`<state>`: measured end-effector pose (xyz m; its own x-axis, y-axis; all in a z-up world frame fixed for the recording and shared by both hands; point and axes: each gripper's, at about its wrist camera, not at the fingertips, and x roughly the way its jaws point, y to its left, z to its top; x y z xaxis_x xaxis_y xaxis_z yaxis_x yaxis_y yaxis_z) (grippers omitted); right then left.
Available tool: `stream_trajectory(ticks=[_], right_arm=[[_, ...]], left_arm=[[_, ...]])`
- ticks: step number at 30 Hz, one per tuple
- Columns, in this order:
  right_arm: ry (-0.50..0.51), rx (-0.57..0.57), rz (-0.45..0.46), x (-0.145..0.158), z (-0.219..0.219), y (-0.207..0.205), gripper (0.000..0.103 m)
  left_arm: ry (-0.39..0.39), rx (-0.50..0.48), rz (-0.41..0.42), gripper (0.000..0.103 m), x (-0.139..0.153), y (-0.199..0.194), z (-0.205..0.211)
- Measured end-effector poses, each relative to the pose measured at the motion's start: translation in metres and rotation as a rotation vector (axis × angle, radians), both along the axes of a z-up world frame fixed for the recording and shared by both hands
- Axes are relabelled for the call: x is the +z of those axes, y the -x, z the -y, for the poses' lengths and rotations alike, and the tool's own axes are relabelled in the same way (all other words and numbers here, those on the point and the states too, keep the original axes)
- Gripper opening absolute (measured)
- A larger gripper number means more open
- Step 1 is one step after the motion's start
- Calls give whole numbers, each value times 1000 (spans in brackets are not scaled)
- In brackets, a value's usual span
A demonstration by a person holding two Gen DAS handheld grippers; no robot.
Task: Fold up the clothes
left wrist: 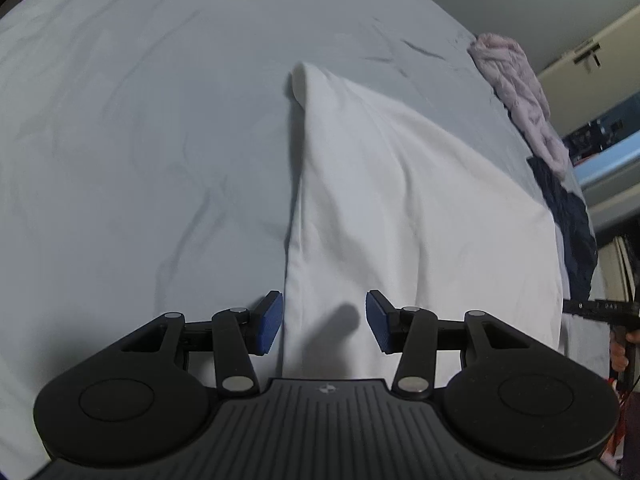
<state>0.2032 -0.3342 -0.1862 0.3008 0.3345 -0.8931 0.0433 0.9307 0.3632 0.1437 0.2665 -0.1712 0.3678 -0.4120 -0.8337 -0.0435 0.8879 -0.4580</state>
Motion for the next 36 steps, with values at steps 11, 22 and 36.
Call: stream_trajectory(ticks=[11,22,36], right_arm=[[175,-21,13,-1,-3,7,0],[29,-5,7,-6,-2,20,21],[176,1,13,-5,5,23,2]], left_arm=[[-223,-94,-12,11,5,8,25],[-260,-108,-18,12,3,8,32],[-273,-120,-20,12,5,7,33]])
